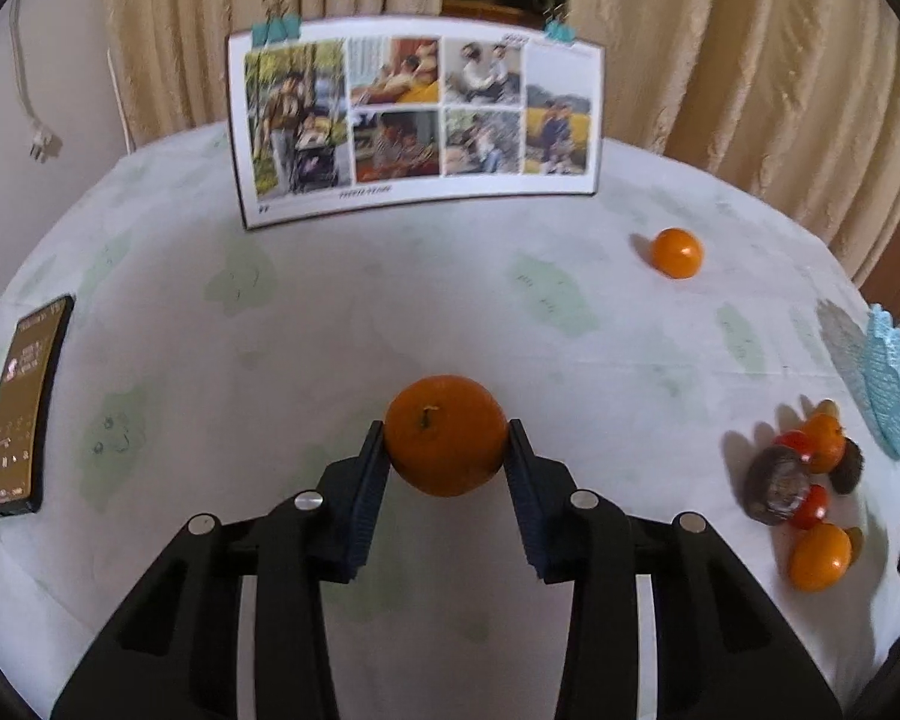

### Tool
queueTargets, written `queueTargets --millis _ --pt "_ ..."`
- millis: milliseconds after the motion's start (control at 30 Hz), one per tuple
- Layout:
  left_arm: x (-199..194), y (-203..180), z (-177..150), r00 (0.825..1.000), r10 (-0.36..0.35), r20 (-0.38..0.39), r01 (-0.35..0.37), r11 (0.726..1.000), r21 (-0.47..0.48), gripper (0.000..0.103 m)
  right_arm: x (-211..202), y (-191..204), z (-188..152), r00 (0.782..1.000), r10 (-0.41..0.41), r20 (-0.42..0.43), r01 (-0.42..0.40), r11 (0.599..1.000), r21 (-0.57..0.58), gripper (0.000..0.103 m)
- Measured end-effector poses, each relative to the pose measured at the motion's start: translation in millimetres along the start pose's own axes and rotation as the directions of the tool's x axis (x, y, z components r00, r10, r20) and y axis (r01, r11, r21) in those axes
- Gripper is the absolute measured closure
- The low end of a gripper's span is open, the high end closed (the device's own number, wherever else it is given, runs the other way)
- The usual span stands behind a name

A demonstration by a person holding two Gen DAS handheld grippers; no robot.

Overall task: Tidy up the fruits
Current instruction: 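Grasp the orange with the left tool while the right tool grasps the kiwi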

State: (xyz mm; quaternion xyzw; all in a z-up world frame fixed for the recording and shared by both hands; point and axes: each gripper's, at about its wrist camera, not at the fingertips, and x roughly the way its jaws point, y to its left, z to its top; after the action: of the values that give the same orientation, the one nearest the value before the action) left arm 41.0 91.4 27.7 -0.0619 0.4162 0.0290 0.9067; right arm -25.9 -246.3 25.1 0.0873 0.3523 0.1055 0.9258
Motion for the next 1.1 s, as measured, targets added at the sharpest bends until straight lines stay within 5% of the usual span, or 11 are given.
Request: queueTargets --millis 633,900,1100 --pt "-21.9 -16.7 -4.2 0.998 -0.057 0.040 0.055 0.997 0.049 0.064 80.3 5.3 33.8 0.979 -0.101 -0.175 0.089 0.993 -0.075 0.061" --pt "-23.7 -20.6 -5.1 0.998 -0.049 0.039 0.047 0.997 0.058 0.064 33.7 -2.7 46.6 0.995 -0.089 -0.051 0.088 0.996 -0.036 0.061" --pt "-28.6 -31.1 -7.2 0.998 -0.054 0.040 0.051 0.996 0.070 0.064 -6.9 -37.5 65.3 0.986 -0.152 0.064 0.150 0.988 0.036 0.061"
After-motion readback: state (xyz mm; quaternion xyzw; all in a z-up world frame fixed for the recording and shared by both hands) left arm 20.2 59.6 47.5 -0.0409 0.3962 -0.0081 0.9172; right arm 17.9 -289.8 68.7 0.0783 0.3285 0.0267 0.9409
